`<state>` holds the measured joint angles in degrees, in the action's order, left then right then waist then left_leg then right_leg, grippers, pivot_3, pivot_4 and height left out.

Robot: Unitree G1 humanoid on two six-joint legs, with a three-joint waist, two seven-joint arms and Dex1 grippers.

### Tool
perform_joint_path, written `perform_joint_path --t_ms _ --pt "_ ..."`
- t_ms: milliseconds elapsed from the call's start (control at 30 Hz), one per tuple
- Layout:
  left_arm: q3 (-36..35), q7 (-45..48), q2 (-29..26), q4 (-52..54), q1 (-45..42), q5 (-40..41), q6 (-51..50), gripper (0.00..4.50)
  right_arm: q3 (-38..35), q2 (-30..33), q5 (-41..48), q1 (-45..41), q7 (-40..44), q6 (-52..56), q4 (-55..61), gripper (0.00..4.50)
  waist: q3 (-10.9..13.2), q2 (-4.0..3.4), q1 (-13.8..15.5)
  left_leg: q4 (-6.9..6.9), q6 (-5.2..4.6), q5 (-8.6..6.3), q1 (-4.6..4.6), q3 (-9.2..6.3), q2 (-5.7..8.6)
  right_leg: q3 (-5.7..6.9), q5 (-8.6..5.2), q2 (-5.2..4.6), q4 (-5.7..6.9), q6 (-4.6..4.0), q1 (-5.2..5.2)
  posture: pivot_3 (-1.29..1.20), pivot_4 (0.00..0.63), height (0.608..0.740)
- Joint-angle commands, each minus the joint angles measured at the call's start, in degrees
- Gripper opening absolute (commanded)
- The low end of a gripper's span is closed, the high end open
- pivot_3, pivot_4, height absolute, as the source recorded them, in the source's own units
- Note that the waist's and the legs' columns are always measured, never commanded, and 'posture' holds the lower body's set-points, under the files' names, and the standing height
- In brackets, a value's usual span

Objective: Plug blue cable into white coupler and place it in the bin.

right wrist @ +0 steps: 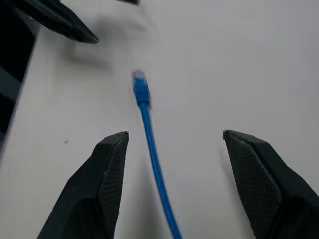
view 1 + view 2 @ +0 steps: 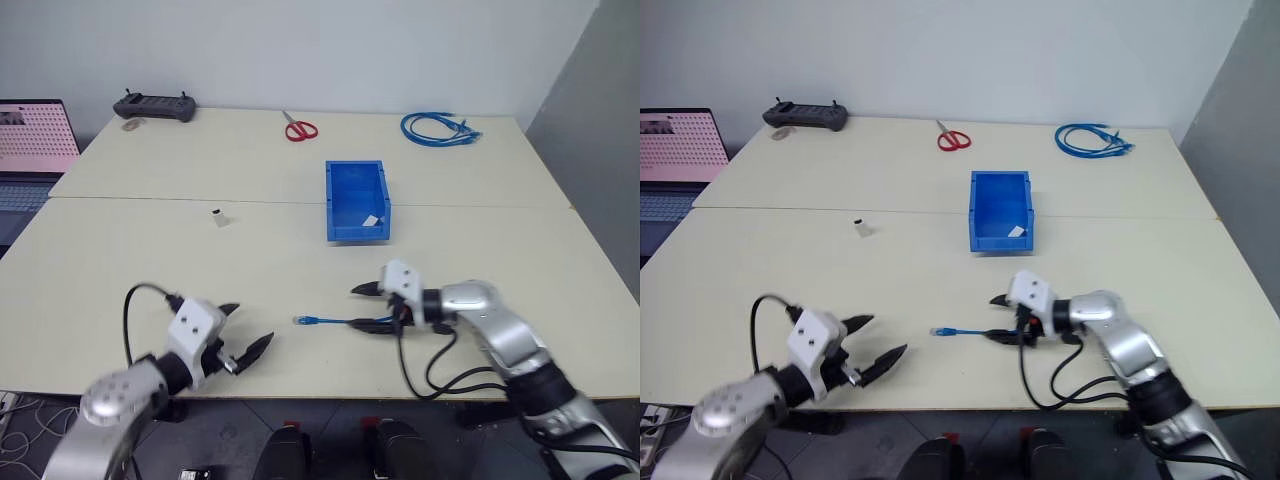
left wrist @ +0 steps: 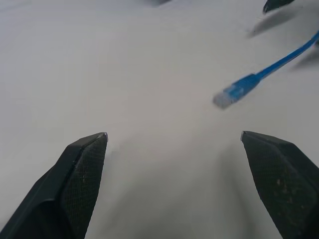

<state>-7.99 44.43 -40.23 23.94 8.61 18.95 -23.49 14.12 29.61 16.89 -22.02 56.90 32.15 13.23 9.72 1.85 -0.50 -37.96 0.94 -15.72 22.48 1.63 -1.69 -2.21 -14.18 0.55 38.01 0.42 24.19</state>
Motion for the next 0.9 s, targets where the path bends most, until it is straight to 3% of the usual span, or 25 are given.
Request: perform_joint_path --t_ms 33,133,267,400,567,867,900 --pt "7.1 11.0 -2.8 -8.3 -7.8 -0.8 4.0 4.50 -8.0 0.1 13.1 0.3 -4.2 17.2 13.1 3.12 0.0 0.00 -0.9 0.00 0.00 0.00 0.00 0.01 0.01 -0.02 0.00 -0.02 0.01 0.00 0.00 0.00 0.150 0.740" --pt "14.5 19.5 -2.9 -18.5 -16.1 -3.5 7.7 4.50 -11.8 0.4 18.0 1.6 -7.4 23.4 17.9 3.12 0.0 0.01 -1.2 0.02 0.00 0.00 -0.01 -0.07 -0.01 0.01 -0.01 0.01 0.03 -0.02 -0.01 0.00 0.150 0.740" --pt "22.8 29.7 -3.8 -32.7 -23.4 -10.6 20.5 4.50 -12.4 3.7 15.2 6.5 -10.5 21.7 20.6 3.12 0.0 0.01 -1.0 0.01 -0.01 0.00 -0.03 -0.17 -0.05 0.07 -0.03 0.19 0.03 -0.04 -0.05 0.00 0.150 0.740" --pt "25.9 35.4 -4.2 -43.7 -28.6 -14.2 29.6 3.69 -13.5 4.8 13.7 9.6 -13.9 19.9 20.8 3.19 -0.2 -0.07 -1.0 0.00 -0.01 0.00 -0.06 0.00 0.05 -0.07 0.00 0.21 0.02 0.02 -0.08 0.00 0.150 0.740" --pt "25.6 37.1 -2.2 -51.2 -32.2 -13.1 32.2 2.70 -13.4 4.1 12.6 11.3 -17.3 18.4 21.2 3.19 -0.5 -0.39 -1.4 0.01 -0.02 0.00 -0.23 0.08 -0.02 -0.18 0.02 0.26 0.06 0.05 -0.15 0.00 0.150 0.740" --pt "24.9 35.9 -0.6 -47.9 -29.8 -11.7 28.4 0.84 -12.3 1.9 13.5 9.5 -20.2 18.4 20.5 3.19 -0.8 -0.62 -1.4 0.04 -0.04 0.01 -0.60 0.04 -0.03 -0.17 0.01 0.34 0.07 0.06 -0.47 0.00 0.150 0.740" --pt "24.4 35.6 -0.6 -46.6 -29.5 -11.0 27.2 0.80 -12.3 1.8 13.8 9.2 -20.1 18.6 20.5 3.19 -0.8 -0.62 -1.4 0.03 -0.04 0.00 -0.60 0.04 -0.03 -0.18 0.01 0.33 0.07 0.06 -0.47 0.00 0.150 0.740"
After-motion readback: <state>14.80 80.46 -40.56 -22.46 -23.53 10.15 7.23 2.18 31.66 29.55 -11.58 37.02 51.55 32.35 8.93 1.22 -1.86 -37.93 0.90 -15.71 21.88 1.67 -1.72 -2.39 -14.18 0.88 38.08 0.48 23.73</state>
